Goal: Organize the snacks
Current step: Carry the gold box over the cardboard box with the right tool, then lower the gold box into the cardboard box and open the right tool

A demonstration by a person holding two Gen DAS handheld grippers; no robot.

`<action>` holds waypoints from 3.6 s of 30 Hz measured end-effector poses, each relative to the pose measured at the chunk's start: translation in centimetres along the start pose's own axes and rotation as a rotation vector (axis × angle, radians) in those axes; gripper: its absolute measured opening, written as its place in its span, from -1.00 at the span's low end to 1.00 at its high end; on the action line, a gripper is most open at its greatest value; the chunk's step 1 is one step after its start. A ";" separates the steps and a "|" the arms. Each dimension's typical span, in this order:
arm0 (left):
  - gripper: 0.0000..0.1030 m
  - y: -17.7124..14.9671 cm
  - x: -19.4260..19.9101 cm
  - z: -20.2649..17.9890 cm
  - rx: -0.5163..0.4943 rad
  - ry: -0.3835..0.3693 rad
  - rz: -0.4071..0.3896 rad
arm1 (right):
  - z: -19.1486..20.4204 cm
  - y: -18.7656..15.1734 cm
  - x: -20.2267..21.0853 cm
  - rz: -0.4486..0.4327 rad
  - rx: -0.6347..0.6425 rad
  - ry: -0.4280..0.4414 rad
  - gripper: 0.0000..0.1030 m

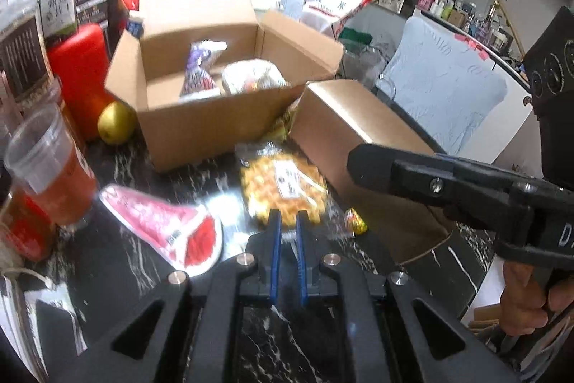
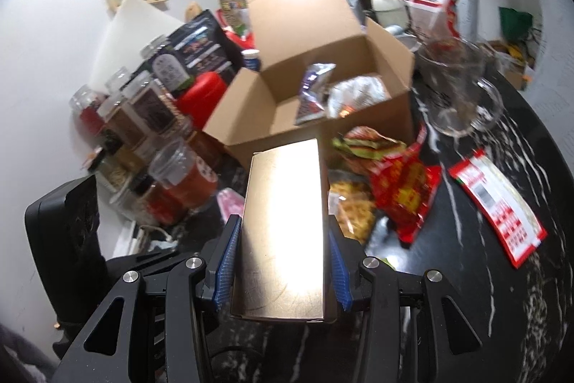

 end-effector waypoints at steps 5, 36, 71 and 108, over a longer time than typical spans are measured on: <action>-0.84 2.3 1.1 0.5 -0.025 0.013 -0.054 | 1.6 1.6 0.1 -0.012 0.043 0.037 -0.14; -0.84 16.9 -0.1 4.7 -0.126 0.061 -0.206 | 4.7 15.6 -2.9 -0.123 0.228 0.083 -0.14; -0.84 17.4 -11.0 12.2 -0.024 0.137 0.001 | -0.3 17.5 -16.6 0.095 0.234 0.023 0.01; -0.84 16.3 0.2 6.2 -0.056 0.223 -0.164 | 1.8 15.8 -4.6 -0.044 0.217 -0.037 0.37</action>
Point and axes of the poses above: each gripper's, at about its wrist camera, not at the fingertips, and x roughly against the way its jaws point, z to its left, y to its top, the point moved 9 cm from there along -x, roughly the way its jaws point, and after that the axes turned 10 degrees about -y, right-handed, at the moved point
